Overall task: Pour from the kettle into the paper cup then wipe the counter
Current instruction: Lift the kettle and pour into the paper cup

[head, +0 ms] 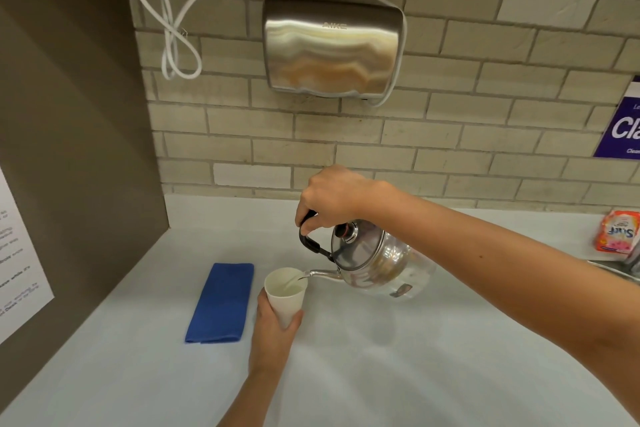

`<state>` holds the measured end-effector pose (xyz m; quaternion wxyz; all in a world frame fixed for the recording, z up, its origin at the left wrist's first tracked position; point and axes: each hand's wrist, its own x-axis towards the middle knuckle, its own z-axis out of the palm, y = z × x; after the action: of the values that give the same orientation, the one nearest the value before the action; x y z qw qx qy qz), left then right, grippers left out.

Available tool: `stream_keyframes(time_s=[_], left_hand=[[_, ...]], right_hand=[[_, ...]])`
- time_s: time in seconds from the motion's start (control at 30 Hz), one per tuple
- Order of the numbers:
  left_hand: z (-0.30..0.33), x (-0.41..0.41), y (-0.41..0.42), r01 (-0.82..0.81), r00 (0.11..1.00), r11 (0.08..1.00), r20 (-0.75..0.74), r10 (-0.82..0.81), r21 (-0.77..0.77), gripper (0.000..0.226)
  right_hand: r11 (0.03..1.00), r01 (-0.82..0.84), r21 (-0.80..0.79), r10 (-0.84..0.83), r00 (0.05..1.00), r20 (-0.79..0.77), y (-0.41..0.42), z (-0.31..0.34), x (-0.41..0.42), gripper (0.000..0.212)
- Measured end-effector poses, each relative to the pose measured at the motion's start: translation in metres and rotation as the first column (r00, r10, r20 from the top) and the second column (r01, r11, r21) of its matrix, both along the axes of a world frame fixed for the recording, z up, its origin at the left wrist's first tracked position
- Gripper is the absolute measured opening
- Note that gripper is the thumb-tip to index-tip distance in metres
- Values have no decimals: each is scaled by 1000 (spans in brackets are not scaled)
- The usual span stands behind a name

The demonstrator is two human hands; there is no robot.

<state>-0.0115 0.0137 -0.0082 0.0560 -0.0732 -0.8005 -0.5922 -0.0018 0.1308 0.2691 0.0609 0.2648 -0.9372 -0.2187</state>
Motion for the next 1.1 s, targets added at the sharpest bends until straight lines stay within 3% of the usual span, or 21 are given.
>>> stream_keyframes(time_s=[1.1], left_hand=[[-2,-1,0,7,1000,1000,9,-7,-6,85]], right_hand=[[1000,-17,15,17,1000,-6,-6,-1,-8,26]])
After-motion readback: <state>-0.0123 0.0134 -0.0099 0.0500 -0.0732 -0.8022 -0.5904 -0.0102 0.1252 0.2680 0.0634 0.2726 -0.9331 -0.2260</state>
